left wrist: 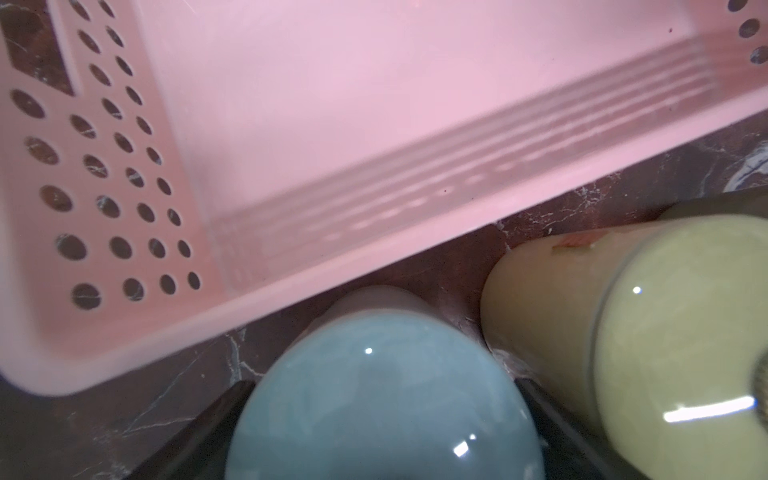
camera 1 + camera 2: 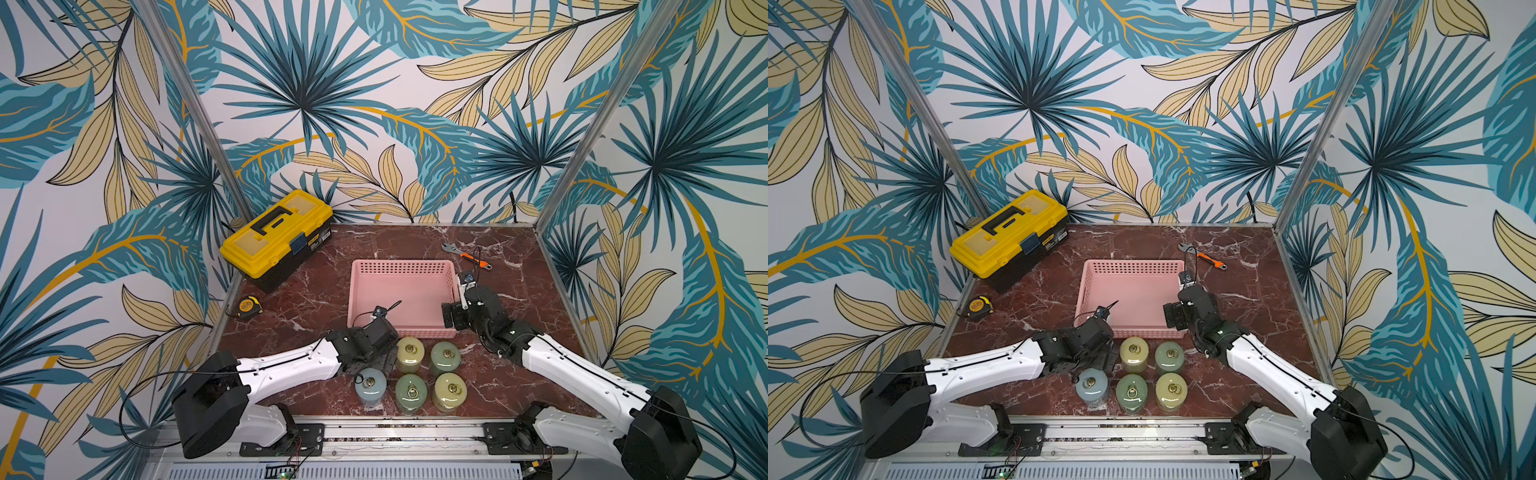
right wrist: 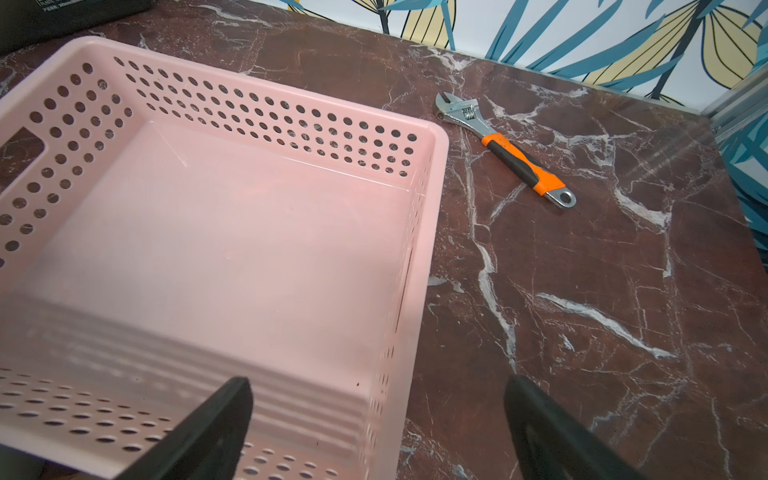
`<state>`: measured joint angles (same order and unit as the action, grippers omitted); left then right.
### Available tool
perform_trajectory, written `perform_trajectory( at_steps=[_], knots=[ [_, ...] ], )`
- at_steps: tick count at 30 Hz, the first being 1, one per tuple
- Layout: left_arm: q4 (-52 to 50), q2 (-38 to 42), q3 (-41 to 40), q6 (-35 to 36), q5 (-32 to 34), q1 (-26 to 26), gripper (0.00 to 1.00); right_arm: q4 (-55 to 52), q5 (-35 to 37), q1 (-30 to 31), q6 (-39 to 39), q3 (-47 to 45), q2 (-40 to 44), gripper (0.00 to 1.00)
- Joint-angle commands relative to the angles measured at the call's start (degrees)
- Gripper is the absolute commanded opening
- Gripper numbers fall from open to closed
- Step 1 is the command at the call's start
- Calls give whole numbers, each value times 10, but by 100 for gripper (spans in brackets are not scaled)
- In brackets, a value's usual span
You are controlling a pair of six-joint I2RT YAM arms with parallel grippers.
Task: Take the tea canister out of the basket
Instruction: Place the tea canister at the center of the board.
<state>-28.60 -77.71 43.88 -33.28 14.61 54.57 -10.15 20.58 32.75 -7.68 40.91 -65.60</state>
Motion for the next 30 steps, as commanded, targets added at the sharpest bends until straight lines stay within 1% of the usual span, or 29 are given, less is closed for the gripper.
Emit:
perform_trajectory(
  at_steps=[1,8,14,19,22,24,26,30],
  knots=[
    [-18,20,21,-7,15,2,100,9,4,-2,-3,-13,-3,99],
    [-45,50,43,-3,29,1,100,10,5,-1,-3,-14,2,99],
    [-59,80,60,10,48,2,100,22,4,-2,-3,-27,27,99],
    [-58,112,62,17,100,1,100,49,7,-1,-5,-47,57,99],
    [-13,141,40,34,144,-1,100,59,15,-1,-3,-52,64,99],
    [20,160,25,55,160,-13,100,61,25,-1,10,-51,62,99],
    [49,178,10,72,170,-37,100,72,44,-2,24,-57,61,99],
    [119,204,-21,109,153,-99,100,72,79,-1,38,-58,60,99]
  ],
)
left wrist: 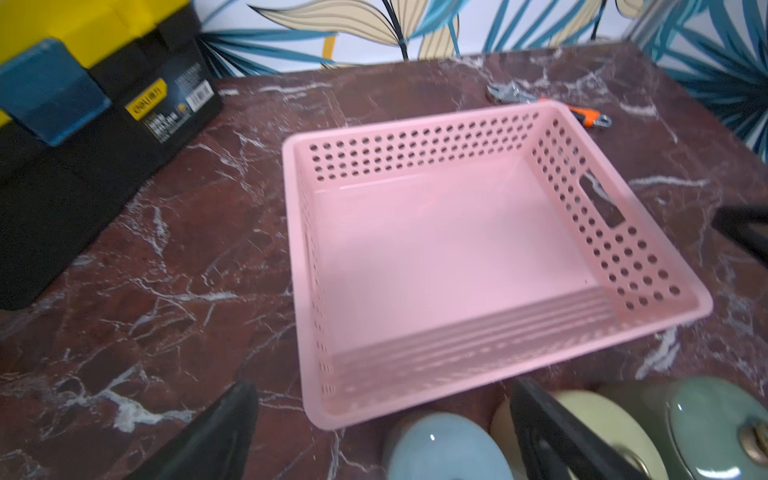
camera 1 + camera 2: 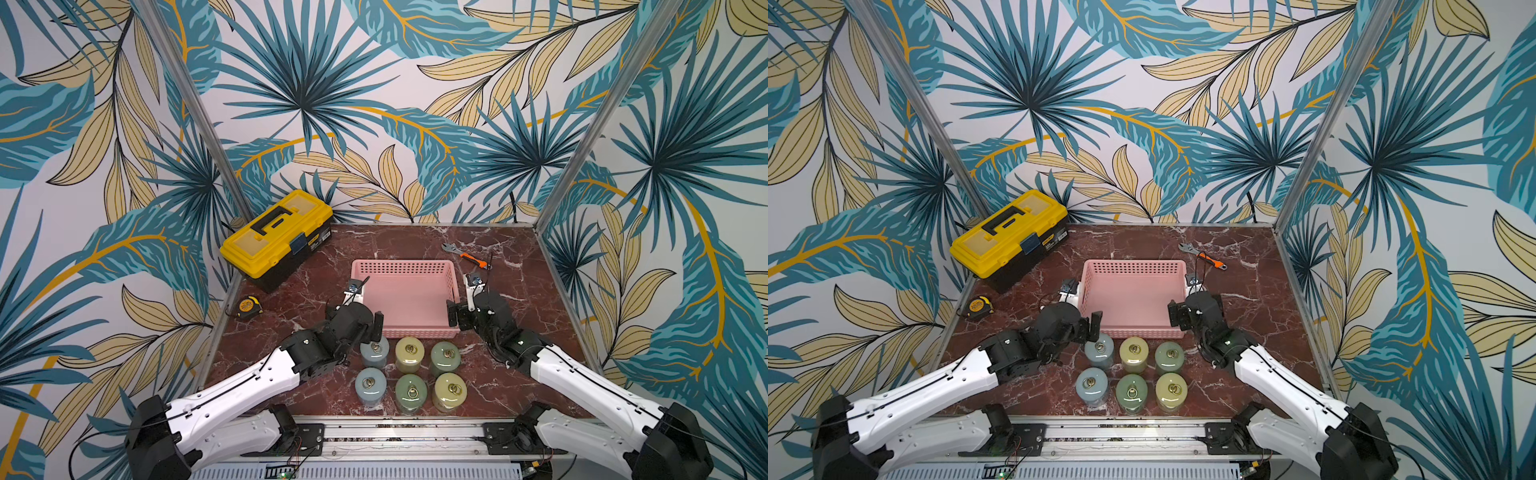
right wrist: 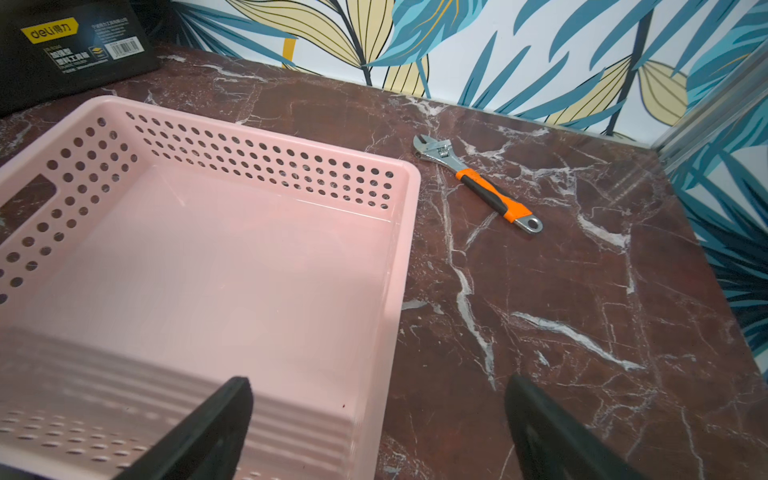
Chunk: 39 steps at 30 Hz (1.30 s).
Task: Take the tea canister out of the basket
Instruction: Place the tea canister at the center of the board, then reset both arms
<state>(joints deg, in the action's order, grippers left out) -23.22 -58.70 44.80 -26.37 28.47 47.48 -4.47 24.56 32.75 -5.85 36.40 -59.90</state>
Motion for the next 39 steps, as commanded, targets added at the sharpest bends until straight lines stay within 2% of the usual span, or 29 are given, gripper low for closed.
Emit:
perform_trajectory(
  at_steps=[1,8,13,18,21,24,27,31,34,39],
  knots=[
    [95,19,-39,60,14,-40,100,14,45,-3,21,-13,2,99],
    [223,24,-80,165,-6,-131,100,4,37,-53,19,-10,11,99],
    [334,30,-136,201,-28,-213,100,16,-4,-130,-2,-23,30,99],
    [438,31,-189,213,-65,-283,100,63,-21,-181,-1,-56,49,99],
    [507,17,-223,241,-91,-314,100,95,-16,-193,13,-77,50,99],
    [621,-11,-267,274,-108,-334,100,117,-17,-201,13,-87,48,99],
    [704,-53,-288,272,-135,-363,100,115,-18,-209,-1,-84,43,99],
    [757,-125,-278,268,-186,-399,100,136,-45,-228,-20,-88,27,99],
    [703,-118,-255,294,-195,-406,100,150,-76,-248,-36,-91,15,99],
    [703,-132,-265,289,-235,-449,100,193,-106,-275,-50,-108,4,99]
  ],
)
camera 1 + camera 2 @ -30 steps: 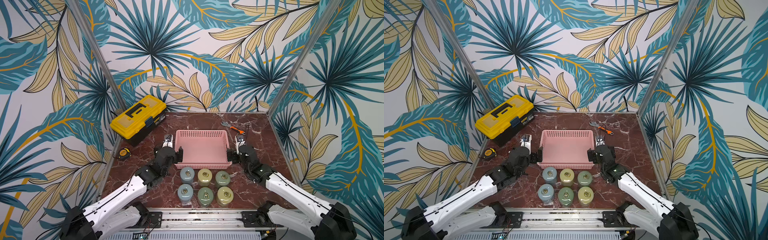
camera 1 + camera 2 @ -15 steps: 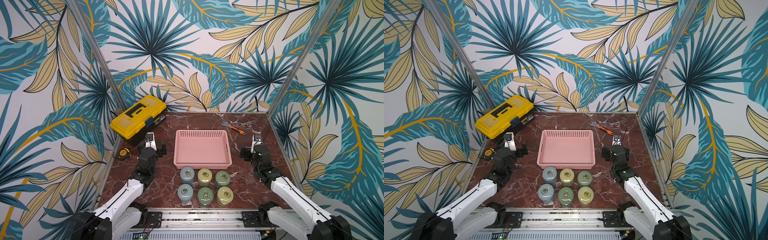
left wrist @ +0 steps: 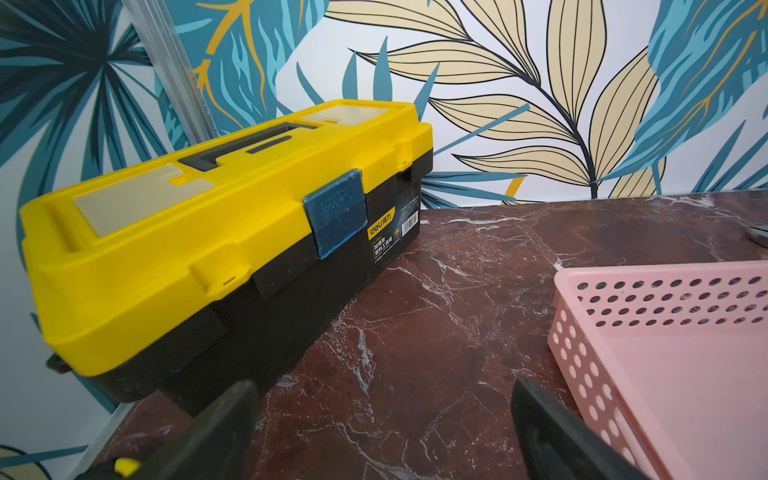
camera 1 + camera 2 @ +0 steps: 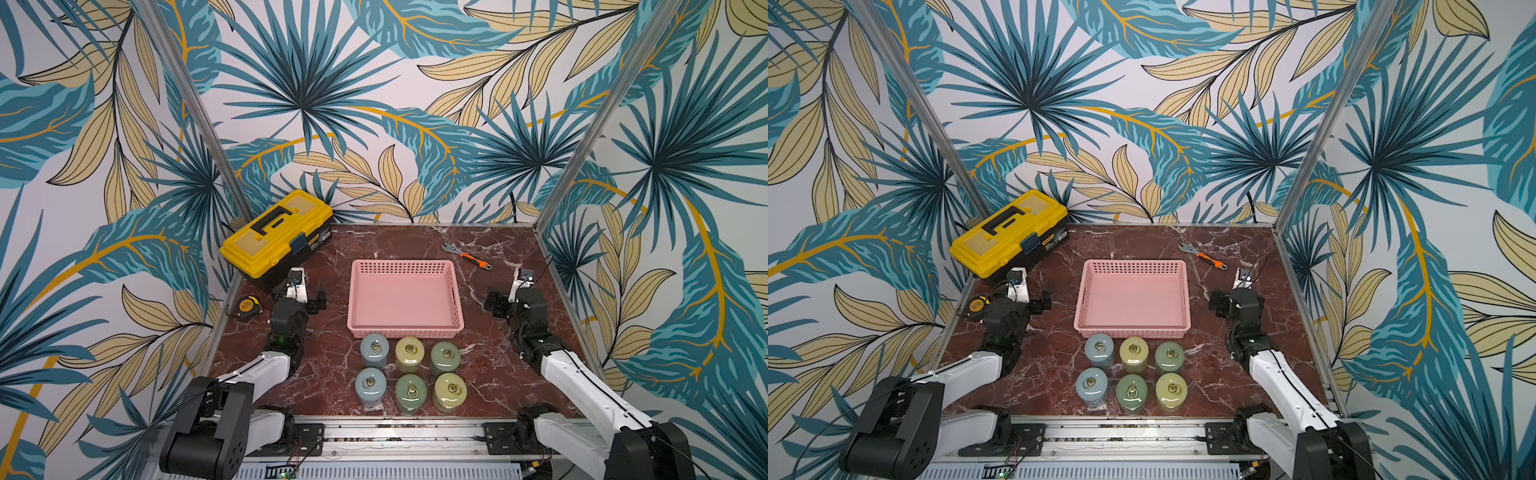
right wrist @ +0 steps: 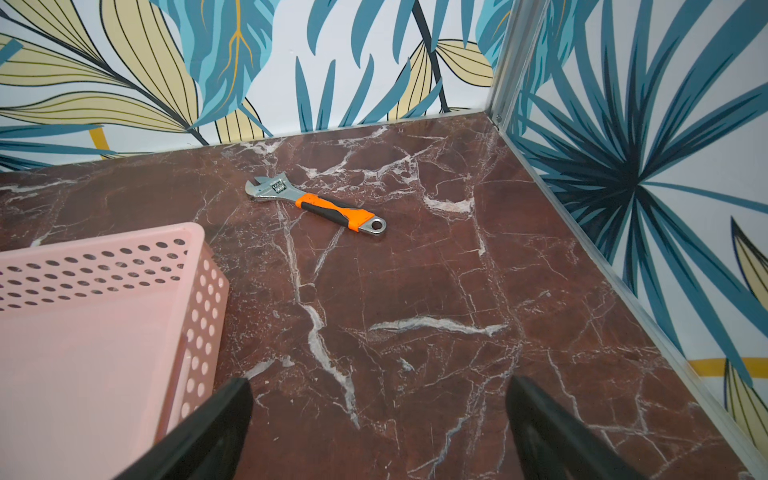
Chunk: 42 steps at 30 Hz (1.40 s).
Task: Take the tea canister out of the basket
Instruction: Reset both arms
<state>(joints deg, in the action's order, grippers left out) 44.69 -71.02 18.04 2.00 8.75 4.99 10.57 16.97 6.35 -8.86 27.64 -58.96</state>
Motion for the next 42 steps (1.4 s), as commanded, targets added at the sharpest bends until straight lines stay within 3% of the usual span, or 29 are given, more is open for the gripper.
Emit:
perform_trajectory(
  at_steps=[1,6,10,15,24,33,36,38,42],
  knots=[
    [33,-19,-1,-3,-50,-38,100,51,-35,-16,-19,-24,-9,99],
    [118,-97,-15,-35,-130,-85,100,82,-54,-33,-25,-25,-29,99],
    [227,-198,-20,-47,-152,-100,100,127,-65,-44,-23,-30,-51,99],
    [105,-183,31,-43,-158,-102,100,184,-74,-54,-10,-34,-83,99],
    [115,-185,28,-41,-159,-101,100,239,-65,-57,32,-24,-156,99],
    [117,-185,27,-42,-160,-101,100,452,-37,-57,49,-70,-282,99],
    [116,-185,28,-41,-160,-101,100,390,-39,-56,37,-54,-265,99],
    [115,-185,28,-40,-160,-100,100,430,-41,-56,50,-62,-278,99],
    [112,-185,30,-37,-160,-98,100,411,-41,-56,46,-59,-272,99]
  ],
)
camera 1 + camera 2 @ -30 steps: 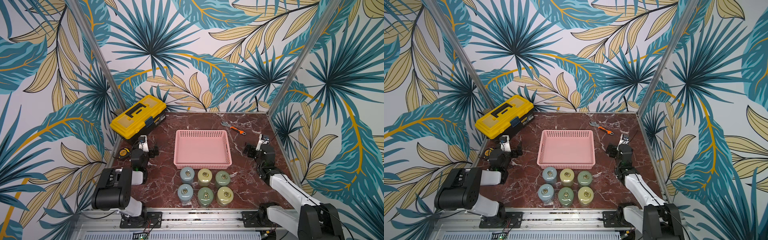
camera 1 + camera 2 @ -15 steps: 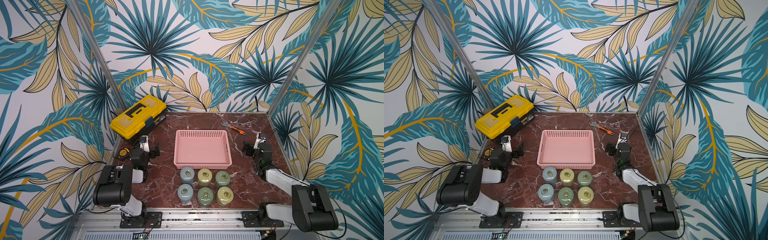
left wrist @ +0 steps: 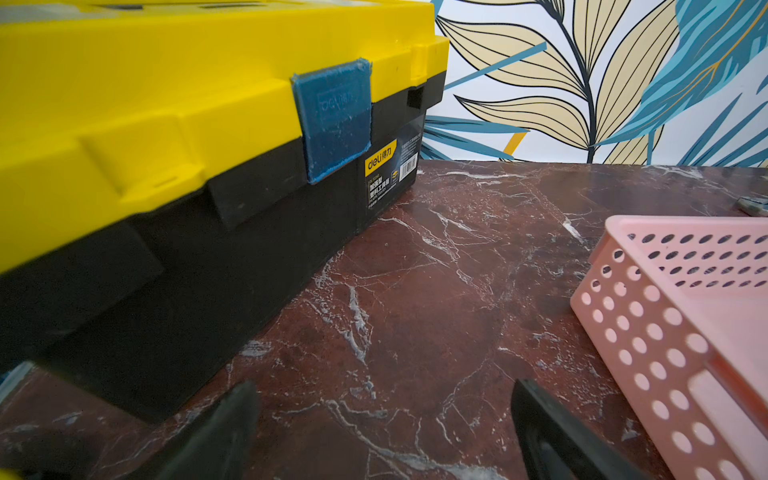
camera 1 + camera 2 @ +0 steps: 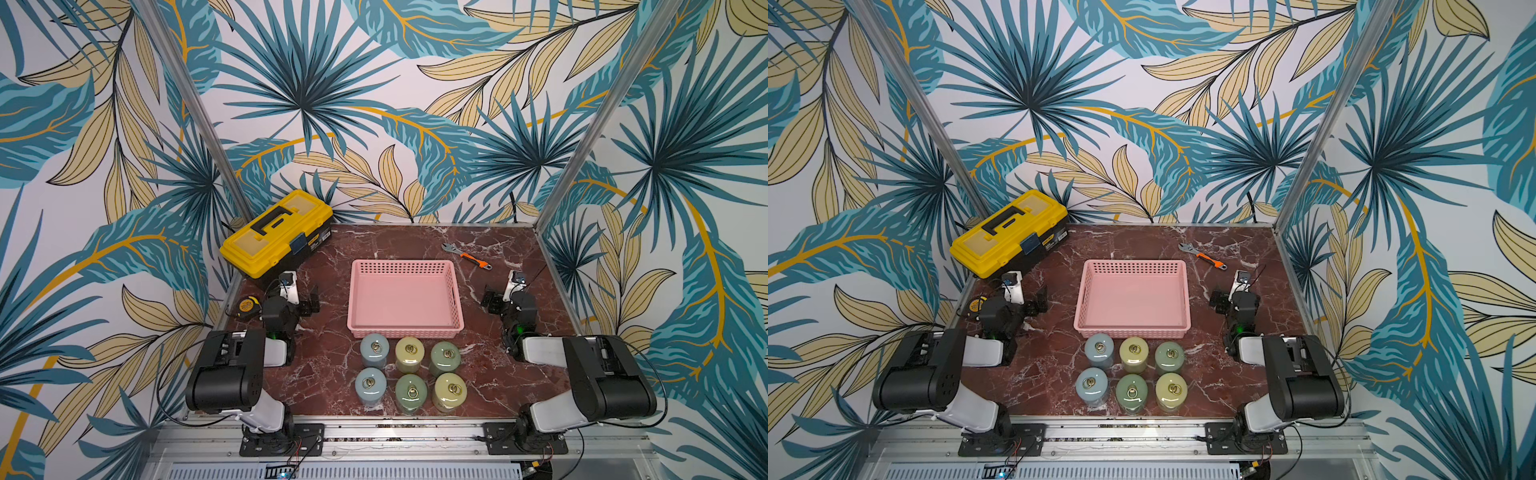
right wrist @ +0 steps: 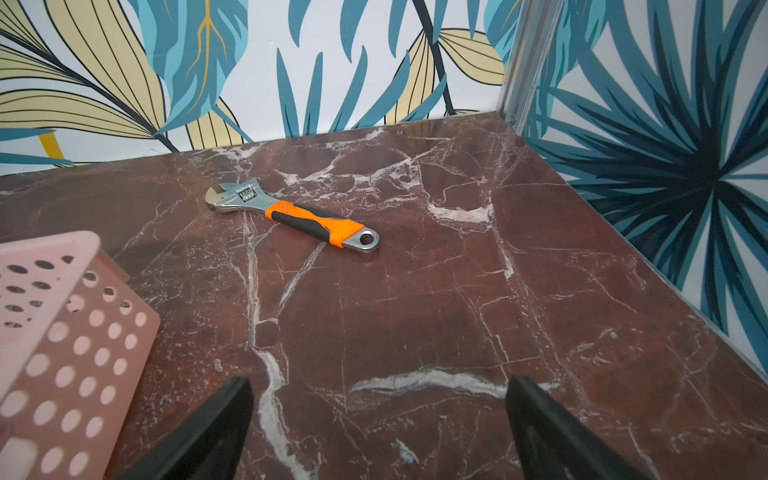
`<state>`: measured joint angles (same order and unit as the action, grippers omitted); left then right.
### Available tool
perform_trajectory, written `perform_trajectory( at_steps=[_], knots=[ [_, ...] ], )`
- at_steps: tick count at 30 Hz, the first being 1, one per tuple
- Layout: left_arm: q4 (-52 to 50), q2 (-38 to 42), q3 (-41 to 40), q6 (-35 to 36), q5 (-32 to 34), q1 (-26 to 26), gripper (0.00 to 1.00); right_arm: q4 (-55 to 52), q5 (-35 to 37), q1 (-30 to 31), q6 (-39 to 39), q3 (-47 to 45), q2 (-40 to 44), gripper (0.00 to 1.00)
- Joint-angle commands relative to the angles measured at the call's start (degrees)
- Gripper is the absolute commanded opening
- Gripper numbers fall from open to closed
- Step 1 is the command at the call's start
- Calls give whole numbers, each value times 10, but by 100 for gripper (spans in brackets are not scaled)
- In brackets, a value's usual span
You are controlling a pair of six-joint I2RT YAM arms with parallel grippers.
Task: Take the tea canister out of the basket
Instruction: Reset both arms
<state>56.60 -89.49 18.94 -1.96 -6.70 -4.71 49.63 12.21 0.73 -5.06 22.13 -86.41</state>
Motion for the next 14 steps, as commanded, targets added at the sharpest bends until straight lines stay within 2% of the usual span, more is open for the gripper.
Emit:
perform_trajectory(
  at_steps=[1,14],
  knots=[
    [-7,0,21,3,-6,-1,100,15,7,0,5,-3,5,99],
    [-9,1,21,10,-5,4,100,18,5,0,7,-4,5,99]
  ],
)
